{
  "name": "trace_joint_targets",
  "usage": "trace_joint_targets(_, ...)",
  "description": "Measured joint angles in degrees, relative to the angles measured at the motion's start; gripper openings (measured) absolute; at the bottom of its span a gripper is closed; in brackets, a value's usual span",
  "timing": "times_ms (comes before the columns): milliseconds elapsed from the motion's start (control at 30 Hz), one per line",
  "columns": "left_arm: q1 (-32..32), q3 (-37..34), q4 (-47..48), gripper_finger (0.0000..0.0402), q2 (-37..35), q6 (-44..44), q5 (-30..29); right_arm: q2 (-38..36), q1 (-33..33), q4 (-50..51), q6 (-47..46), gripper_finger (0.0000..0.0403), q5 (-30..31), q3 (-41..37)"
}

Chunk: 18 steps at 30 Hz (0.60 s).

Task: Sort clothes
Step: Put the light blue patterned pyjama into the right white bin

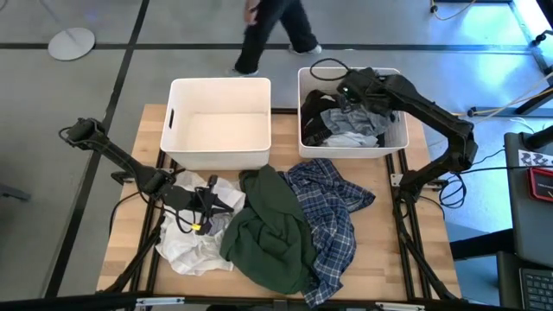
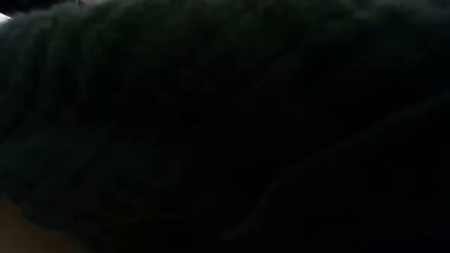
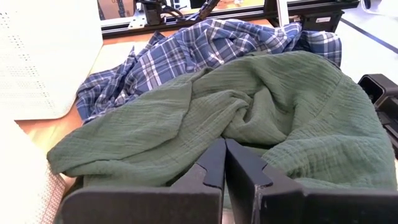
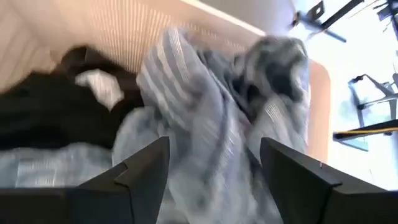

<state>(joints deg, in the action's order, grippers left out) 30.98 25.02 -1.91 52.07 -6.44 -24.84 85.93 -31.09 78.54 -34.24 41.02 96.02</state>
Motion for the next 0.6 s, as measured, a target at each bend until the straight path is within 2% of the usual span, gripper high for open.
trace_joint_targets(200,0.04,0.0,0.09,0.0001,0.0,-0.48,0.0,0.04,-0.34,-16.48,1.45,0.025,4.49,-12.27)
trace_joint_targets(333,0.04,0.0,0.09,0.0001,0.0,-0.33,0.0,0.14,-2.22,-30.99,3.06,0.025,3.77,-23.42)
trace_joint_targets(467,0.04,0.0,0.09,0.0001,0.0,-0.22,0.0,1.09,-4.56,-44.22,3.11,0.025,-3.28,-34.25)
trace_joint_targets(600,0.04,0.0,0.04,0.0001,0.0,0.51,0.0,2.18,-5.88,-51.53,3.02,0.025,-9.75,-40.5)
